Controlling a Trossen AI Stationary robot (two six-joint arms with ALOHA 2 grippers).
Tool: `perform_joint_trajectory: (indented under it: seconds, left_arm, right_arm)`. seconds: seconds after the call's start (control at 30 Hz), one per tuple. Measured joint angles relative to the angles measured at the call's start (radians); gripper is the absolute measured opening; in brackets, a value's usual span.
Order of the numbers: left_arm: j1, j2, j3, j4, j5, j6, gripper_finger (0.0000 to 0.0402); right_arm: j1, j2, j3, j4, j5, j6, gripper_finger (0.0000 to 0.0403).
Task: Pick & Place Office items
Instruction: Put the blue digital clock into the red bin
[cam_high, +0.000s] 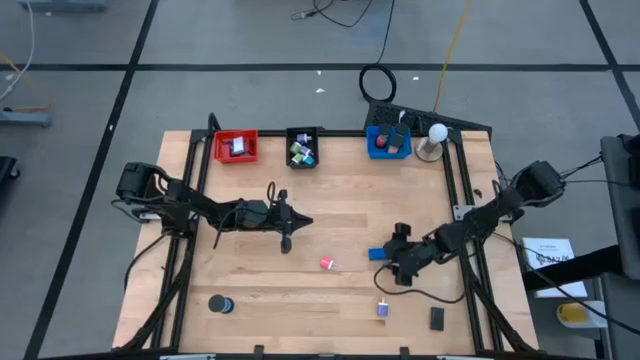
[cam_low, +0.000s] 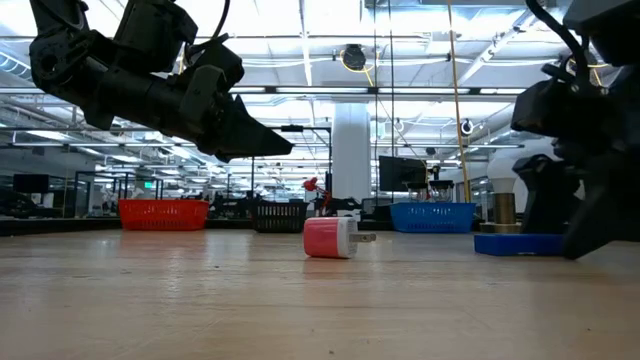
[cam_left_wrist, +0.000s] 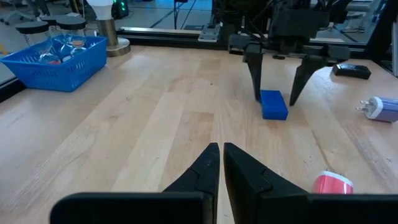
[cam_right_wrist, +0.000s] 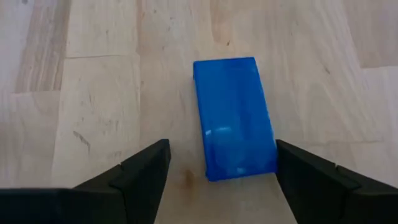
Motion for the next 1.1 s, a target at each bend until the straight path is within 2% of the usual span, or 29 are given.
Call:
perform_joint_trajectory:
  seconds: [0.17,0.27,0.47,0.57,0.73,0.9,1.1]
  left_arm:
    - [0.0,0.0,0.0,-0.001,0.0,-0.001,0.0031]
    - [0.0,-0.001,0.001,-0.021,0.0,-0.061,0.0031]
    - [0.001,0.0,0.042,-0.318,0.003,-0.204,0.0031]
    - [0.002,0.0,0.055,-0.325,-0.018,-0.248,0.0037]
    - [0.002,0.0,0.057,-0.194,0.014,-0.292,0.0076]
    - [0.002,0.0,0.057,-0.157,0.012,-0.334,0.013]
    - [0.004,0.0,0.057,-0.142,-0.048,-0.364,0.0196]
  right_arm:
    - [-0.009,0.004,0.0,-0.003,0.004,0.004,0.0238]
    - [-0.009,-0.003,-0.001,-0.008,0.003,0.001,0.0212]
    - [-0.009,-0.017,-0.002,-0.016,0.028,-0.023,0.0156]
    - [-0.009,-0.019,-0.003,-0.017,0.105,-0.04,0.0153]
    - [-0.009,-0.019,-0.005,-0.011,0.284,-0.083,0.0163]
    - [-0.018,-0.019,-0.004,0.028,0.434,-0.153,0.0161]
    - [-0.063,-0.008,-0.004,0.17,0.495,-0.288,0.0157]
